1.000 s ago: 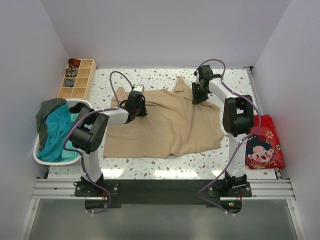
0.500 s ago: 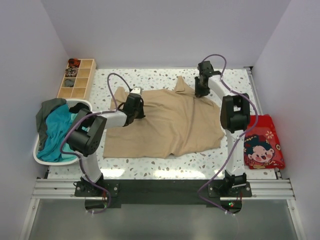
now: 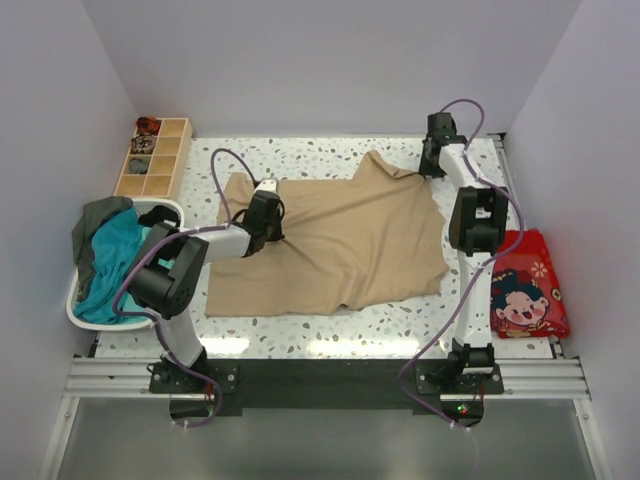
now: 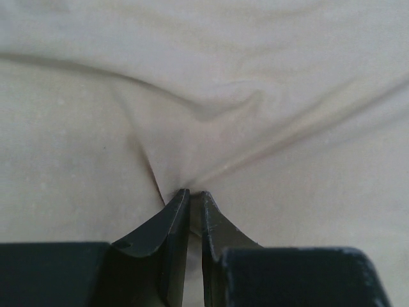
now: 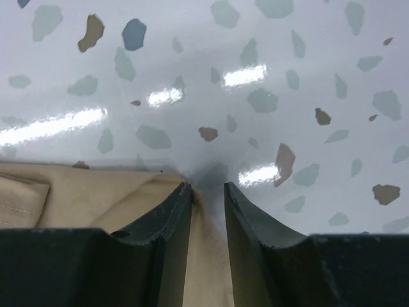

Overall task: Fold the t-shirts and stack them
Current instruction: Flatten out the tshirt

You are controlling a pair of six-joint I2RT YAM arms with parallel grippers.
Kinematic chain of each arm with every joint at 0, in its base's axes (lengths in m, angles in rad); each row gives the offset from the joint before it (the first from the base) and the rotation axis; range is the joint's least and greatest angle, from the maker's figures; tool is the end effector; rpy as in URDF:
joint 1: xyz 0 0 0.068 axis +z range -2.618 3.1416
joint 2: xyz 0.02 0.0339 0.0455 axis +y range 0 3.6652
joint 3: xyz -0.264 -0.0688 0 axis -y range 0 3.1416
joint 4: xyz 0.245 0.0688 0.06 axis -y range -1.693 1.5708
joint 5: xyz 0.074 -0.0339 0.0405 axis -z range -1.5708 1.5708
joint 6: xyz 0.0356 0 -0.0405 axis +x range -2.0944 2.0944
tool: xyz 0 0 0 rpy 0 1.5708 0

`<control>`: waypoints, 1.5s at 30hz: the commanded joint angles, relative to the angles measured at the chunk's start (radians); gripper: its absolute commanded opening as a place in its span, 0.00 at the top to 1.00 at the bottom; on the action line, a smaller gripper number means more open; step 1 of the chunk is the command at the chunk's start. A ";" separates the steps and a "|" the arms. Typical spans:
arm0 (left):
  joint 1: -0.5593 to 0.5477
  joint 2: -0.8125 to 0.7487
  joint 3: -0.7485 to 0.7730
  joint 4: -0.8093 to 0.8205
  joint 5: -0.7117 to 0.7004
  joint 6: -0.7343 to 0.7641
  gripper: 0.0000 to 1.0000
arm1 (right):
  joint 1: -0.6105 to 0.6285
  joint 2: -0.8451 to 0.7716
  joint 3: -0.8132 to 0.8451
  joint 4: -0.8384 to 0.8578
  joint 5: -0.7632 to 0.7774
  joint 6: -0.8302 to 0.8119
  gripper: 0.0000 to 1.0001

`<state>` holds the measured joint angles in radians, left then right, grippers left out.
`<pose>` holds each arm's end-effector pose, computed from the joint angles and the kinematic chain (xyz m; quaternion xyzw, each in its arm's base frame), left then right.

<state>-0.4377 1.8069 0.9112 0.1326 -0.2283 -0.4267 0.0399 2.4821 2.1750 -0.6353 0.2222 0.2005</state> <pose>0.3297 -0.1454 0.1413 -0.0397 0.9138 -0.0684 0.3984 0.5441 0.0139 0.1704 0.1100 0.9394 -0.0679 0.3176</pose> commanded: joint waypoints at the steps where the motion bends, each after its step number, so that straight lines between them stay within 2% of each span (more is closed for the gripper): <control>1: 0.016 -0.023 -0.040 -0.131 -0.080 0.028 0.83 | -0.031 0.012 0.091 -0.001 0.037 -0.006 0.69; 7: 0.016 -0.057 -0.003 -0.129 -0.059 0.028 0.83 | -0.020 -0.176 -0.035 0.072 -0.096 -0.004 0.63; 13: 0.013 -0.109 0.052 -0.122 -0.005 0.032 0.82 | 0.035 -0.298 -0.116 0.077 -0.328 0.000 0.56; 18: 0.011 -0.115 0.106 -0.128 0.024 0.032 0.82 | 0.126 -0.290 -0.127 0.074 -0.412 -0.004 0.54; 22: 0.007 -0.113 0.103 -0.128 0.033 0.022 0.82 | 0.158 -0.203 -0.061 0.063 -0.445 0.016 0.55; 34: -0.001 -0.113 0.014 -0.064 0.099 -0.010 0.82 | 0.181 0.006 0.092 0.059 -0.434 0.020 0.56; 39: -0.004 -0.112 -0.023 -0.054 0.103 -0.015 0.82 | 0.181 0.070 0.172 0.043 -0.331 -0.016 0.56; 45: -0.006 -0.098 -0.054 -0.064 0.078 -0.014 0.82 | 0.175 0.112 0.249 0.046 -0.209 -0.052 0.50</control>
<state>-0.4389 1.7256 0.8768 0.0307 -0.1368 -0.4282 0.2230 2.5649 2.3417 -0.5861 -0.0937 0.1867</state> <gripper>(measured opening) 0.182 0.485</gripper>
